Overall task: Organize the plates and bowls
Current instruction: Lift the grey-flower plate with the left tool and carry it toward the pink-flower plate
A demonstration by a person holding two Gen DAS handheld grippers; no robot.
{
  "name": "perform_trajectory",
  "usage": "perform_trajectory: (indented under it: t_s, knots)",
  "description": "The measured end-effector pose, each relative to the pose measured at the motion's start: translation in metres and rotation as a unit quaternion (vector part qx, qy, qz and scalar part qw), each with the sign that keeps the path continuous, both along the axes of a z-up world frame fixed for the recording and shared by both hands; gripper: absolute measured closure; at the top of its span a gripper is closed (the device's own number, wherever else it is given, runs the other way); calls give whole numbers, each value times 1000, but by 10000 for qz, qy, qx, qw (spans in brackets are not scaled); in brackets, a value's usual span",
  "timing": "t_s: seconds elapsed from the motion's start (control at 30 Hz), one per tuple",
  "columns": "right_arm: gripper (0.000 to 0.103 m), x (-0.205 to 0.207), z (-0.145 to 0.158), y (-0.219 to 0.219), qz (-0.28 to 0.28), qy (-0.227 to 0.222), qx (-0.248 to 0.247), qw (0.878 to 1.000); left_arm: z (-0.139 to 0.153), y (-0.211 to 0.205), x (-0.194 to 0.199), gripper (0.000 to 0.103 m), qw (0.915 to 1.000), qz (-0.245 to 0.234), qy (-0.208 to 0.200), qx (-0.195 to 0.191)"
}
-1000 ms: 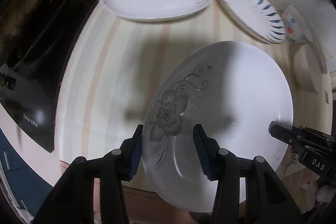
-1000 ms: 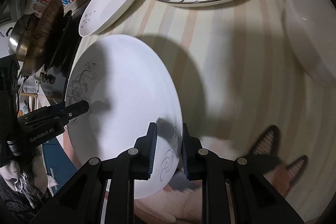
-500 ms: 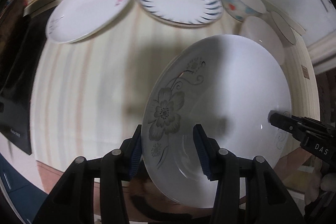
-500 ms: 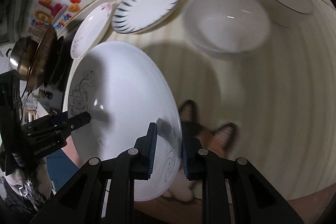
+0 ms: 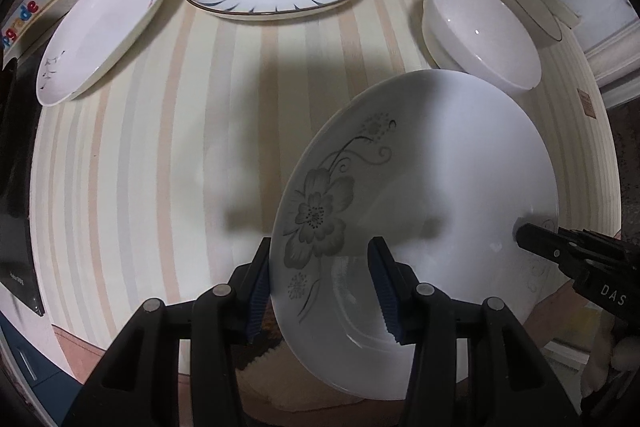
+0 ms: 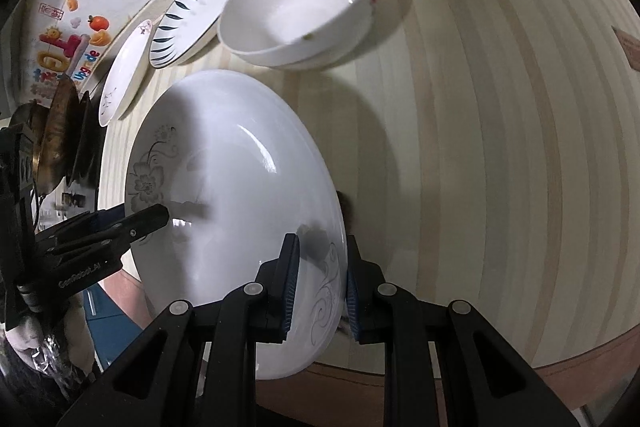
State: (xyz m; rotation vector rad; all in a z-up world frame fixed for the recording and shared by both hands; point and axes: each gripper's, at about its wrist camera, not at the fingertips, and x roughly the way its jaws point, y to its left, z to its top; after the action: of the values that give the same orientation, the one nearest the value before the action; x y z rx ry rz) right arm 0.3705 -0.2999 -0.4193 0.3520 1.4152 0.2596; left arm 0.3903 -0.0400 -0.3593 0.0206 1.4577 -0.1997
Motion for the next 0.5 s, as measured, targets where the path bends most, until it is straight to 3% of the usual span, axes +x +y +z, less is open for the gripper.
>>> perform_trajectory:
  t_s: [0.5]
  knots:
    - [80,3,-11,3,-113,174,-132,9997,-17,-15,-1,59,9999,-113,95,42]
